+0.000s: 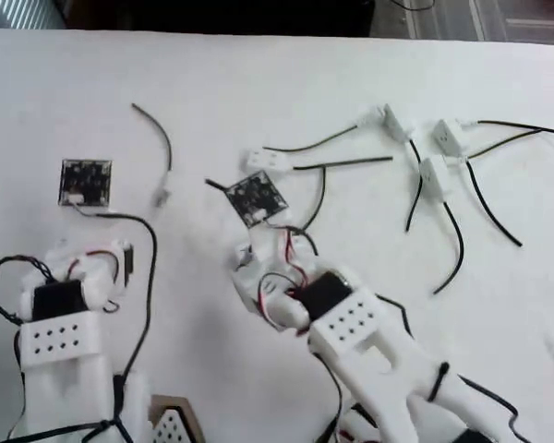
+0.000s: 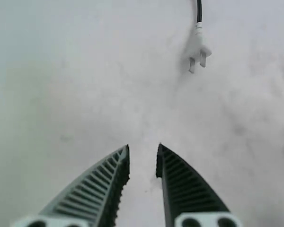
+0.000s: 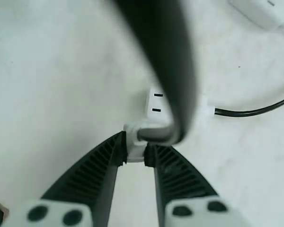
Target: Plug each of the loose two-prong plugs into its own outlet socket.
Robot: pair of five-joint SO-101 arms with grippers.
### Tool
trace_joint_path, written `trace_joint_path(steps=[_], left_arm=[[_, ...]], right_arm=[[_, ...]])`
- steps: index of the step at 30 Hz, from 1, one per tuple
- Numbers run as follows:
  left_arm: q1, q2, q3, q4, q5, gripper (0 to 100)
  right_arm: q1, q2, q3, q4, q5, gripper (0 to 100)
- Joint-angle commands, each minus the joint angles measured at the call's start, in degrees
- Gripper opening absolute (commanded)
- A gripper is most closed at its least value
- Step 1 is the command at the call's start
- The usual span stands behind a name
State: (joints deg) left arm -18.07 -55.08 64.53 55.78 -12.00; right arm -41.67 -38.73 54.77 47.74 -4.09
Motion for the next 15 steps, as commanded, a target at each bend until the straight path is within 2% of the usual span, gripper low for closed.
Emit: trace_joint_path(steps=[1,4,15], left_arm=[[-0.7,-2.9,2.1,-1.8,0.4,11],[-0.7,-3.0,2.4,-1.8,0.4,11],[-0.7,-2.9,2.5,-1.8,0.4,11]], right_arm=[[-0.2,6.3,0.3,-10.9,-0.8,1.7],[0.1,9.0,1.8,-16.5,-0.5,1.7],[4.5,16.0,2.0,-24.3,1.7,1.7]])
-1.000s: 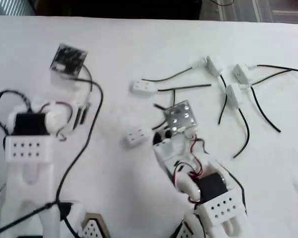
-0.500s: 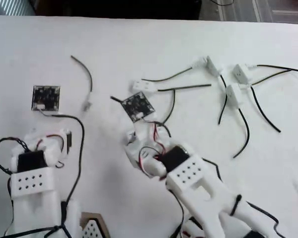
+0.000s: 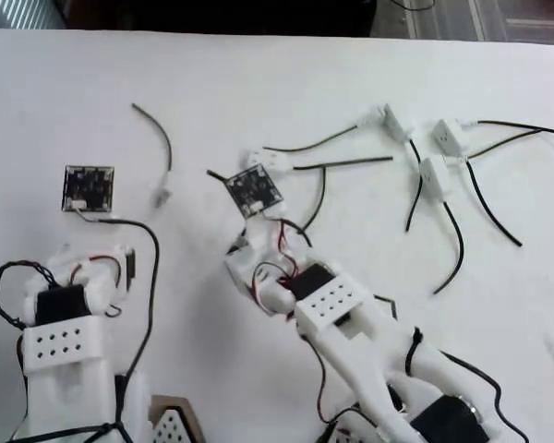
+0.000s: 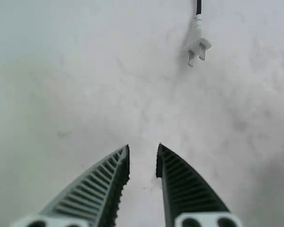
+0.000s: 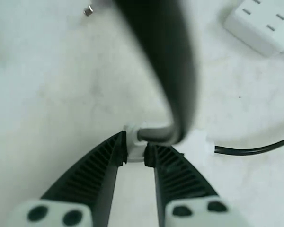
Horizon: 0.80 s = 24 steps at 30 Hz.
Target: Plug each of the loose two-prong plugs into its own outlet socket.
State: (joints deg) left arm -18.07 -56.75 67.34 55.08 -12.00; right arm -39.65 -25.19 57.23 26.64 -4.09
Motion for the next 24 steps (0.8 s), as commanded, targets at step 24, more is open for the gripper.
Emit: trace_joint_path(steps=[24], left_arm=[[-0.7,-1.1,-0.4,-1.1,0.4,11]], right_arm=[[2.7,15.0,-2.6,-1.0,6.2,2.2]])
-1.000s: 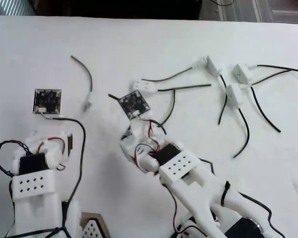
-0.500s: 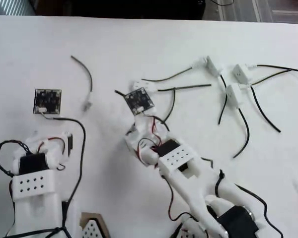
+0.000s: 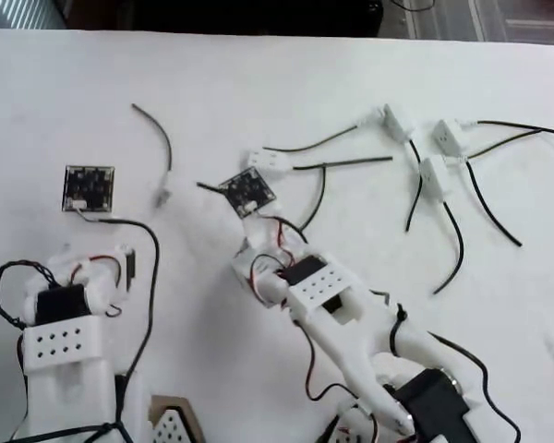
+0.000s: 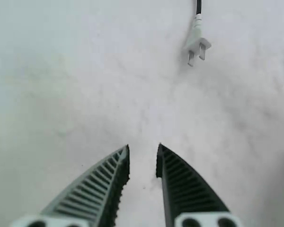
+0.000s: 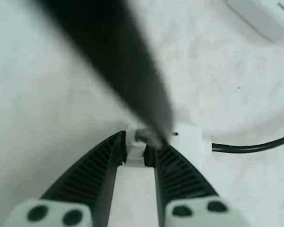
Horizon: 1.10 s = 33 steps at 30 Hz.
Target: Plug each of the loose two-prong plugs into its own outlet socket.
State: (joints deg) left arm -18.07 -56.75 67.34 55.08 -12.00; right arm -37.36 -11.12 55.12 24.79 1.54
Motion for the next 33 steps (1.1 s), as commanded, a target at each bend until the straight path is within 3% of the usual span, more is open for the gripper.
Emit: trace_joint_path(steps=[1,9,15,19,24,33], left_arm=[[-0.7,-1.1,-0.4,-1.1,0.4,11],[-0.7,-1.3,0.3,-1.1,0.4,11],[-0.7,-1.2,1.1,-2.8,-1.4,11],[-0.7,-1.2,1.1,-2.8,-1.4,11],[-0.7,-1.0,1.2,-2.8,-1.6,11],[-0.7,-1.3,2.2,-3.2,-1.9,11]], right_arm=[[0.4,-0.3,-0.4,1.1,0.9,2.9],[0.5,-19.5,-2.3,16.4,3.9,24.1],[0.9,-25.5,-11.4,34.1,14.9,32.3],[0.9,-24.0,-13.2,40.6,24.6,39.6],[3.4,-17.9,-13.7,40.6,34.9,47.7],[3.5,2.6,-20.0,31.4,37.5,49.1]])
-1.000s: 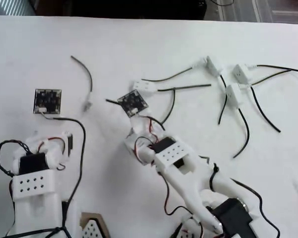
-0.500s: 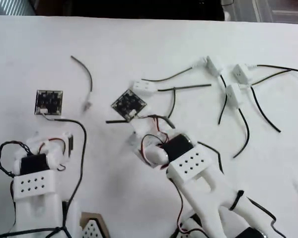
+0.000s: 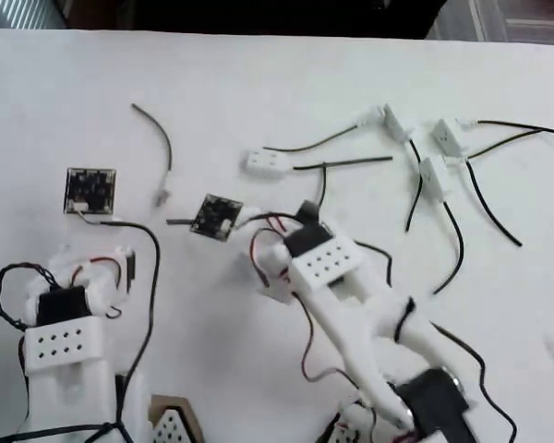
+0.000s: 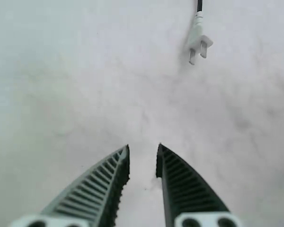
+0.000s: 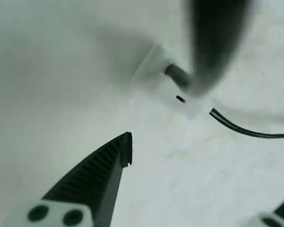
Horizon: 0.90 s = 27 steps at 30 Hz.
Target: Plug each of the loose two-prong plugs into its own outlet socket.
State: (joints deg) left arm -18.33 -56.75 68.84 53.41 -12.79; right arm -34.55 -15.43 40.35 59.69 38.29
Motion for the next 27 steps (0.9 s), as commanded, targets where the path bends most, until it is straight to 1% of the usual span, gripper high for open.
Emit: trace_joint_path(steps=[1,9,15,17,18,22,24,27], left_arm=[[-0.4,-1.3,0.7,-1.5,-1.1,11],[-0.3,-1.3,0.9,-1.5,-1.1,11],[-0.2,-1.3,0.9,-1.5,-1.1,11],[-0.2,-1.3,0.9,-1.5,-1.1,11],[-0.2,-1.3,0.9,-1.5,-1.1,11],[-0.1,-1.2,0.9,-1.5,-1.1,11],[-0.1,-1.2,0.9,-1.5,-1.1,11],[-0.1,-1.2,0.9,-1.5,-1.1,11]], right_arm=[[0.5,9.0,-6.6,-4.1,0.7,49.1],[0.4,23.8,-16.4,-4.7,0.7,49.1],[-0.2,30.3,-19.4,-4.8,0.7,48.5],[-0.2,31.6,-20.5,-4.9,0.8,43.9],[-0.2,32.1,-21.2,-4.9,0.8,39.9],[-0.2,34.7,-23.8,-4.8,0.5,20.0],[-0.1,35.7,-25.1,-4.8,0.2,11.8],[0.2,35.9,-25.6,-4.8,0.1,6.0]])
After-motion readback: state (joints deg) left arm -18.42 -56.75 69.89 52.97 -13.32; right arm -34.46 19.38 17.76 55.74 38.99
